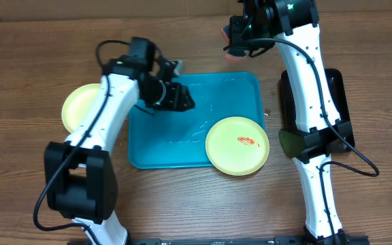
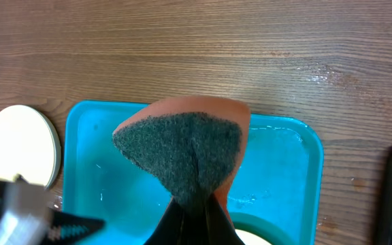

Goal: Clean dirty plates on tray and stack at the side
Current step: 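Drag the stained yellow plate to the tray center with the left gripper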

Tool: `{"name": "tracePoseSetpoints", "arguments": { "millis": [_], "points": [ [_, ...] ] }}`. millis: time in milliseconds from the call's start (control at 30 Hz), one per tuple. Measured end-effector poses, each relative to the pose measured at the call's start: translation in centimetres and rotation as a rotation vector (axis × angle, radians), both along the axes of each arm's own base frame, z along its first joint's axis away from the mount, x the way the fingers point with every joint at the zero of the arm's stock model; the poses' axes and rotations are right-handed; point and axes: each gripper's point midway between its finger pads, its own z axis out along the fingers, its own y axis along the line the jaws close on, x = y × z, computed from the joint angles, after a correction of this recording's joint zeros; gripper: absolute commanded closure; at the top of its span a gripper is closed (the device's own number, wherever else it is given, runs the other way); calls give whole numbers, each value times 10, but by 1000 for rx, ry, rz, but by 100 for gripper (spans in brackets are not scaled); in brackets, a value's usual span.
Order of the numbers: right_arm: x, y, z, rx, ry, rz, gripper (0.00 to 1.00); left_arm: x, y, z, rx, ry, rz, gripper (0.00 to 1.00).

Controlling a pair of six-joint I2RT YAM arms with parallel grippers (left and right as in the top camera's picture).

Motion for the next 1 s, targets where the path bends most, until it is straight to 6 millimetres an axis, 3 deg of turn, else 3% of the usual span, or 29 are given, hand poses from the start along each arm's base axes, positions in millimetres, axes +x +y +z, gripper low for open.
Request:
{"name": "tracePoseSetpoints", "arguments": {
  "millis": [33, 167, 400, 533, 667, 1000],
  "points": [
    [0, 0, 0, 0, 0, 0, 96, -8, -18, 1, -11, 1, -46, 45],
    [0, 0, 0, 0, 0, 0, 96, -22, -45, -11, -15, 60, -86, 53],
    [0, 0, 0, 0, 0, 1, 96, -46, -73, -64, 32, 230, -116, 58],
    [0, 0, 0, 0, 0, 0, 96, -58, -82, -82, 60, 282, -134, 69],
    [0, 0, 0, 0, 0, 1, 96, -61, -85, -85, 68, 292, -140, 75],
    [0, 0, 0, 0, 0, 1, 96, -62, -77, -89, 118, 298, -125, 73]
  ]
}}
